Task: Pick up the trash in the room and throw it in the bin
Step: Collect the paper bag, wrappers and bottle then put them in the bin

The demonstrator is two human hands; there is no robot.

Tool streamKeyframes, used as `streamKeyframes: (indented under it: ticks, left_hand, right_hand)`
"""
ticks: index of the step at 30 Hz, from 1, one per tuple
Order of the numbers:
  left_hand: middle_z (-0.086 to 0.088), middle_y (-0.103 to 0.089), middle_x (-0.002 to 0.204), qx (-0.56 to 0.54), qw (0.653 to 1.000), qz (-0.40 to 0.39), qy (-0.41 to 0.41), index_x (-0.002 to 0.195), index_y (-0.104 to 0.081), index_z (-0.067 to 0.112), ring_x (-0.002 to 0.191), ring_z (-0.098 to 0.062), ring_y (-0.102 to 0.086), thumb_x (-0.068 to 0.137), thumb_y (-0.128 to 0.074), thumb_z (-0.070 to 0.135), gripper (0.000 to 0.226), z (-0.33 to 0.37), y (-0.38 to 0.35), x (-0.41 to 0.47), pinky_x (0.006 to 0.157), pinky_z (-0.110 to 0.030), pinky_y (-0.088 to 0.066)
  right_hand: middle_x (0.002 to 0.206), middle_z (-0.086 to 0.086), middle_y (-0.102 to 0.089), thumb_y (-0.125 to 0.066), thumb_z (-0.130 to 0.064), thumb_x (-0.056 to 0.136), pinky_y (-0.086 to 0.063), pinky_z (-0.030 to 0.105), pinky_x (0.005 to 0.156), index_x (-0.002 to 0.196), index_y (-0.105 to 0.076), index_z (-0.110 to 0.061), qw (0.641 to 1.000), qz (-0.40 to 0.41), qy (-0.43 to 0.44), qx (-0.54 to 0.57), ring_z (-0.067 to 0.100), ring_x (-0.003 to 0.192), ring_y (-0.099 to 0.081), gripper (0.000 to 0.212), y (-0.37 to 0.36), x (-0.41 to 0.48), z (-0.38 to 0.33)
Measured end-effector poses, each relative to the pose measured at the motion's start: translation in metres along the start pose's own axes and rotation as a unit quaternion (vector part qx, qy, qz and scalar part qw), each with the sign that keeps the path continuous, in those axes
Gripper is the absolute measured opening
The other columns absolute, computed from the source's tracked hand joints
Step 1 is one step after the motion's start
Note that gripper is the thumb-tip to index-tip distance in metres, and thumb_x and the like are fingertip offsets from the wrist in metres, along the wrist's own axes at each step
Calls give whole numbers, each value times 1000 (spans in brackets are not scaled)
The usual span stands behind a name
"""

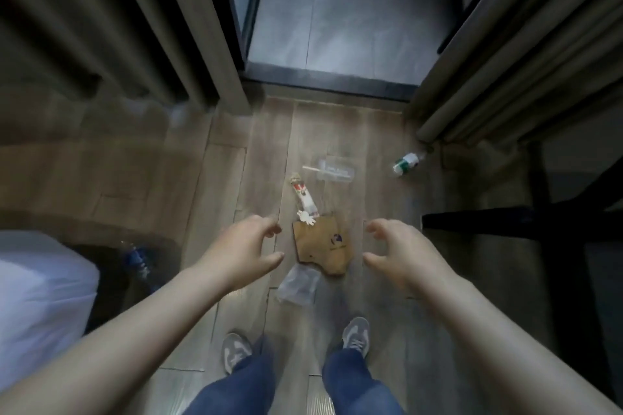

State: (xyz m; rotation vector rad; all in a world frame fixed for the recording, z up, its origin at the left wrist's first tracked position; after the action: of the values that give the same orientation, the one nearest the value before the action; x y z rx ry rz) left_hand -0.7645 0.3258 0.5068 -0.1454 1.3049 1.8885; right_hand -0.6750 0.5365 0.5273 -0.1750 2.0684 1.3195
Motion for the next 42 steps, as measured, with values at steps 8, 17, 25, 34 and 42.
streamKeyframes:
  ticks: [8, 17, 25, 34, 42]
  left_hand:
    - [6, -59, 119, 18, 999, -24, 42, 124, -56, 23, 103, -11, -58, 82, -66, 44, 48, -98, -172, 101, 87, -29, -50]
    - [5, -61, 115, 66, 997, -38, -7, 119, -55, 23, 99, -10, -58, 80, -66, 51, 49, -205, -370, 217, 82, -26, -51]
    - [0, -60, 106, 48, 998, -30, 30, 112, -56, 19, 91, -16, -59, 77, -69, 54, 52, -229, -451, 248, 78, -33, -54]
    - [3, -57, 107, -2, 997, -20, 70, 113, -53, 25, 94, -14, -56, 76, -70, 52, 49, -229, -486, 226, 79, -30, -50]
    - [4, -51, 110, -16, 998, 7, 64, 110, -49, 25, 90, -10, -52, 75, -75, 42, 47, -223, -502, 231, 71, -24, -43]
  right_hand:
    - [118, 2, -59, -64, -35, 83, -48, 35, 91, 123, -55, -19, 997, -11, 52, -55, 20, 109, -57, 44, -150, 131, 63]
    - [125, 3, -57, -63, -36, 86, -47, 33, 91, 130, -50, -21, 970, -29, 174, -168, 22, 113, -55, 48, -347, 284, 110]
    - [120, 4, -58, -62, -33, 86, -49, 35, 86, 125, -52, -17, 945, -15, 226, -238, 24, 109, -56, 43, -413, 318, 119]
    - [118, 6, -60, -59, -29, 86, -46, 31, 78, 125, -53, -14, 943, -18, 195, -271, 25, 107, -57, 42, -408, 310, 133]
    - [119, 5, -60, -62, -29, 85, -46, 31, 77, 127, -52, -15, 955, -8, 171, -242, 24, 106, -57, 45, -396, 312, 140]
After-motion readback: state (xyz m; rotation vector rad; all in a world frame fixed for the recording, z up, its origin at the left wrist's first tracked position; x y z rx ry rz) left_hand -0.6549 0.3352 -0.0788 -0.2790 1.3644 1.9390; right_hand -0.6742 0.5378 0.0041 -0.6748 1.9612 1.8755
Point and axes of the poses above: each hand's wrist, its own x-axis towards the middle knuckle, its own y-axis out of the back of the hand, z = x × y, the point moved 5 cm from there along x, towards the middle knuckle
